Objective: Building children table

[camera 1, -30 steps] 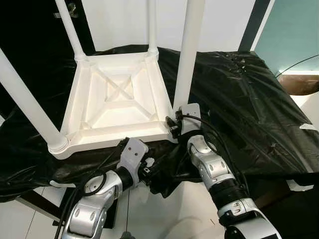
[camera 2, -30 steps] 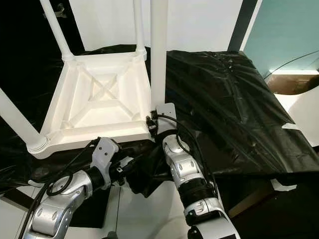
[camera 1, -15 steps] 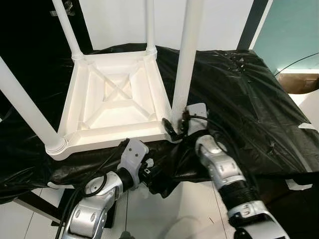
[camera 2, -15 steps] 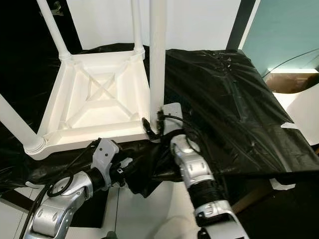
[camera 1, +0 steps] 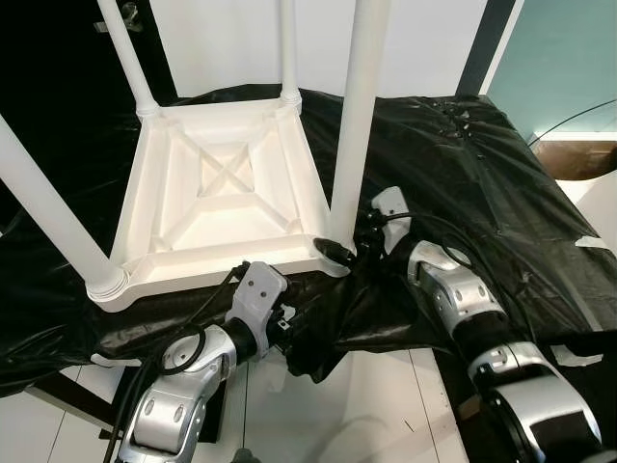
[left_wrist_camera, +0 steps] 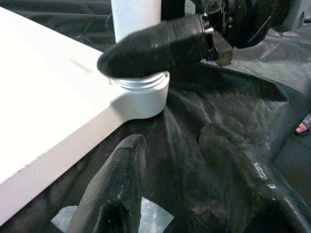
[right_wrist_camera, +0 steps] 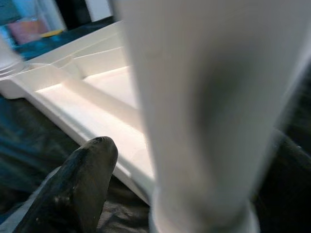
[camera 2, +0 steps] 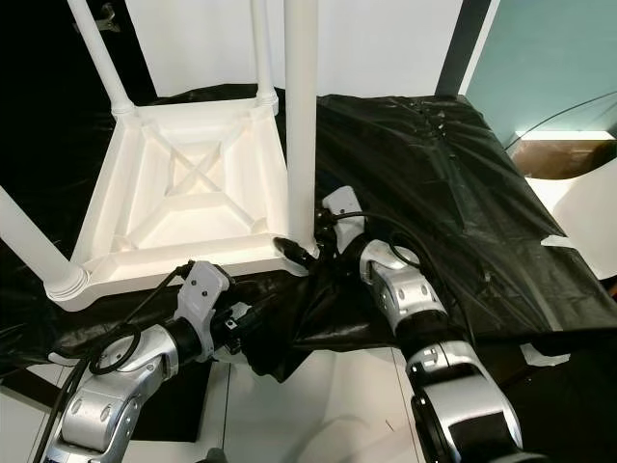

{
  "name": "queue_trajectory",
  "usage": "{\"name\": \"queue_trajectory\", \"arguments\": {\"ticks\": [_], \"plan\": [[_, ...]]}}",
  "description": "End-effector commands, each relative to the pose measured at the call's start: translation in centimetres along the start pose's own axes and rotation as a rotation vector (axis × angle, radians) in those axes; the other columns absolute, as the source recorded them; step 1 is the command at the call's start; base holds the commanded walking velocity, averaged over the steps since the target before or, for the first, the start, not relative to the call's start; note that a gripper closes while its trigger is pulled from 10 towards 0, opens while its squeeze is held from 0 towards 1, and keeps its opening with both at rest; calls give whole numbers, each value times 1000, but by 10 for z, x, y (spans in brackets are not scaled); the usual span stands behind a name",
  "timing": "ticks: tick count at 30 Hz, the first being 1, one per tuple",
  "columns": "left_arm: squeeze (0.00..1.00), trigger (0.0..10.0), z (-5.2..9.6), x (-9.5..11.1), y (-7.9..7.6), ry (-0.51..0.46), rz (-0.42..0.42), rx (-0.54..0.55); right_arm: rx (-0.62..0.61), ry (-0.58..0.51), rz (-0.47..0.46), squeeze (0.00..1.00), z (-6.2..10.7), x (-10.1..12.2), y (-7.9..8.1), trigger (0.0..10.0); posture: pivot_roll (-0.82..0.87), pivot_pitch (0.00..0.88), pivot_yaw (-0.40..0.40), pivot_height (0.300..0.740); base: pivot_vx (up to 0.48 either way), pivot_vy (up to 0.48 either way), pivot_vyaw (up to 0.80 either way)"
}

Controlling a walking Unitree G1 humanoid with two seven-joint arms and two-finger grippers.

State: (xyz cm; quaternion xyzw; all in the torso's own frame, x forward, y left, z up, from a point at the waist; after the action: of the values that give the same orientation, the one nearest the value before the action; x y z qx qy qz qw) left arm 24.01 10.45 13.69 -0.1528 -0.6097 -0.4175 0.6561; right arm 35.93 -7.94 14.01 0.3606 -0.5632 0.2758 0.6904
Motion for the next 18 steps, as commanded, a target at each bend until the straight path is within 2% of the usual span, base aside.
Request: {"name": "queue_trajectory", "arguments": {"ticks": [1,5,6,7,14,18], "plan": [[0,10000,-1,-3,5,20,-7,44,43,35,34,0,-5,1,2,10000,87,0,-22,740,0,0,0],[0,10000,-1,-2,5,19,-7,45,83,76,57,0,-9,-1,3,10000,92,0,-24,740,0,0,0],[0,10000,-1,-2,5,19,-7,47,92,91,67,0,-10,-2,2,2039,95,0,-26,740,0,0,0],[0,10000,0,-2,5,19,-7,48,95,101,71,0,-11,-2,1,0,98,0,-28,740,0,0,0],[0,10000,3,-3,6,25,-3,64,93,130,34,0,-7,-6,-4,0,104,0,-36,740,0,0,0],[0,10000,3,-3,5,26,0,63,21,142,48,0,-4,-12,-9,0,98,0,-42,740,0,0,0]]}}
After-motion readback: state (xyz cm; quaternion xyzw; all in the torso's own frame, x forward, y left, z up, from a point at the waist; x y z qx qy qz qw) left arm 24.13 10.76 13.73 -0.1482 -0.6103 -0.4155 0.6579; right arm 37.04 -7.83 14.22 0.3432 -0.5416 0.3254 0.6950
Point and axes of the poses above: a point about 5 cm out from each wrist's last joint towards the gripper, its own z axis pointing back from the gripper into the wrist, its own x axis along the axis of the wrist's last joint, y = z × x, the point moved 1 cm from there along -z, pointing out of the wrist towards the gripper, and after that the axes turned 15 degrees about -z, right-handed, at the moved point
